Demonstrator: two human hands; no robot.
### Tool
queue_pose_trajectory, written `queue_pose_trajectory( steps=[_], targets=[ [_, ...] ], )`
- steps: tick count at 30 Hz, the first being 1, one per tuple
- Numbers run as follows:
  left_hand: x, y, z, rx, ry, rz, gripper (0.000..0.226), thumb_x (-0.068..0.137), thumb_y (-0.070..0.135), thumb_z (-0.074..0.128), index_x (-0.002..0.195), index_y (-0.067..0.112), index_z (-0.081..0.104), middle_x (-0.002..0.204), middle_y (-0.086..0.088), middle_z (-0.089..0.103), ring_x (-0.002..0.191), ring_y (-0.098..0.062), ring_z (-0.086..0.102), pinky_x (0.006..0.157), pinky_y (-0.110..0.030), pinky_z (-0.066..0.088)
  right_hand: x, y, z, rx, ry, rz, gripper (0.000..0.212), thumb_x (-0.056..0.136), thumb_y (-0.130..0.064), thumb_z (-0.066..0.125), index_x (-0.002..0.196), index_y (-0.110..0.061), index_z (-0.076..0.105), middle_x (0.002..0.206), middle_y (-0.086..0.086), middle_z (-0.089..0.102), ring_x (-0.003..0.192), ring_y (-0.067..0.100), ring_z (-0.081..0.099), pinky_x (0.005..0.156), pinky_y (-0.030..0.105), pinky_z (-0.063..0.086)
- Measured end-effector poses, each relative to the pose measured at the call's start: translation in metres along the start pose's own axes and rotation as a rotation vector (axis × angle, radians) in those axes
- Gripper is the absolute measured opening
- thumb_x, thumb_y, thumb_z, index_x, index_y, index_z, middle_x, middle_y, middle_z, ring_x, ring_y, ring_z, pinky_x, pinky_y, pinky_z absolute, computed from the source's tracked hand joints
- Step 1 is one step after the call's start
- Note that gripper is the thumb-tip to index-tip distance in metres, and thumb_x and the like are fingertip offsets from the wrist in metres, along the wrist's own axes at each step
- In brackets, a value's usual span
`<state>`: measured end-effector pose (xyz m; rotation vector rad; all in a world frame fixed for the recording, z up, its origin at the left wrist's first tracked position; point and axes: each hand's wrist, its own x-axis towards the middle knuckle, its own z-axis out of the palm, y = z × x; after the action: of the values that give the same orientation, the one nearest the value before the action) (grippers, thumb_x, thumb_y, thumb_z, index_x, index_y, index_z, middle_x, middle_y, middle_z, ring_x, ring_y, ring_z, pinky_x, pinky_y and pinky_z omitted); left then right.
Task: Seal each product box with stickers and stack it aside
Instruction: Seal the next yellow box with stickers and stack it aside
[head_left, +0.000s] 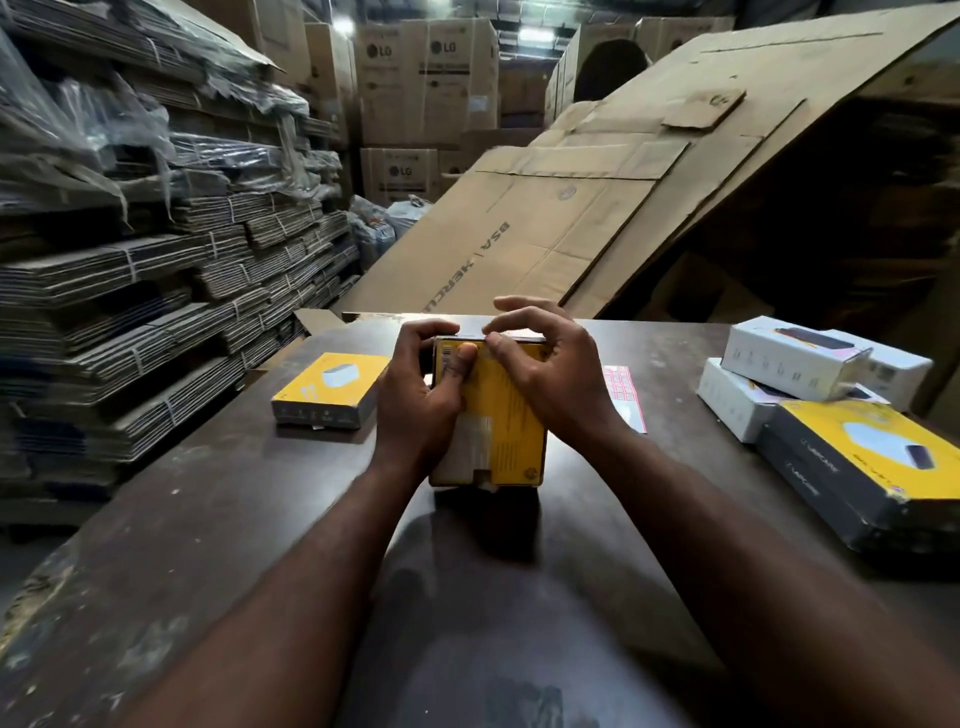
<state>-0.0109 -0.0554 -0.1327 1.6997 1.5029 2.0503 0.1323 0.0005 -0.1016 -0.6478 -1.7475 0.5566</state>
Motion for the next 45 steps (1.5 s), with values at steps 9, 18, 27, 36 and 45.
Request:
queue_pose_trajectory(
  steps=[9, 18, 27, 36, 45],
  targets=[
    [-0.001, 0.001, -0.001, -0.009, 0.045, -0.047, 0.027, 0.092, 0.031, 0.071, 0.113, 0.018, 0.060, 0.095, 0.008, 0.065, 0.084, 0.004, 0.063, 0.068, -0.011, 0.048, 0.001, -0.007, -0.006, 0.351, -0.062, 0.191, 0.007, 0.093, -0.019, 0.071, 0.097, -0.019, 0.077, 0.113, -0.006, 0.074, 0.110, 0.011, 0.067, 0.097, 0.043, 0.056],
    [-0.001, -0.003, 0.002, -0.028, 0.090, -0.115, 0.026, 0.090, 0.032, 0.074, 0.109, 0.022, 0.059, 0.097, 0.008, 0.067, 0.088, -0.006, 0.066, 0.071, -0.021, 0.054, 0.002, -0.013, -0.007, 0.514, -0.175, 0.357, 0.024, 0.098, -0.020, 0.061, 0.084, -0.020, 0.081, 0.137, -0.009, 0.062, 0.126, 0.012, 0.057, 0.097, 0.036, 0.053],
    [-0.002, -0.004, 0.003, -0.067, 0.091, -0.160, 0.027, 0.089, 0.036, 0.074, 0.109, 0.026, 0.059, 0.101, 0.006, 0.068, 0.095, -0.015, 0.069, 0.076, -0.033, 0.059, -0.002, -0.004, -0.003, 0.491, -0.132, 0.378, 0.012, 0.092, -0.032, 0.070, 0.093, -0.027, 0.081, 0.137, -0.014, 0.061, 0.130, 0.012, 0.052, 0.102, 0.041, 0.050],
    [-0.003, 0.000, 0.003, -0.070, 0.073, -0.173, 0.028, 0.088, 0.038, 0.074, 0.108, 0.028, 0.057, 0.102, 0.008, 0.066, 0.096, -0.017, 0.069, 0.077, -0.040, 0.062, -0.003, 0.001, -0.001, 0.482, -0.096, 0.368, 0.015, 0.093, -0.026, 0.070, 0.103, -0.018, 0.080, 0.129, -0.013, 0.066, 0.122, 0.009, 0.059, 0.094, 0.034, 0.055],
    [-0.002, -0.001, 0.005, -0.063, 0.073, -0.168, 0.028, 0.087, 0.040, 0.073, 0.107, 0.028, 0.057, 0.101, 0.008, 0.067, 0.095, -0.017, 0.069, 0.077, -0.042, 0.062, -0.005, 0.007, -0.001, 0.483, -0.067, 0.350, 0.014, 0.095, -0.023, 0.068, 0.099, -0.016, 0.079, 0.122, -0.010, 0.069, 0.114, 0.009, 0.064, 0.083, 0.027, 0.055]
  ],
)
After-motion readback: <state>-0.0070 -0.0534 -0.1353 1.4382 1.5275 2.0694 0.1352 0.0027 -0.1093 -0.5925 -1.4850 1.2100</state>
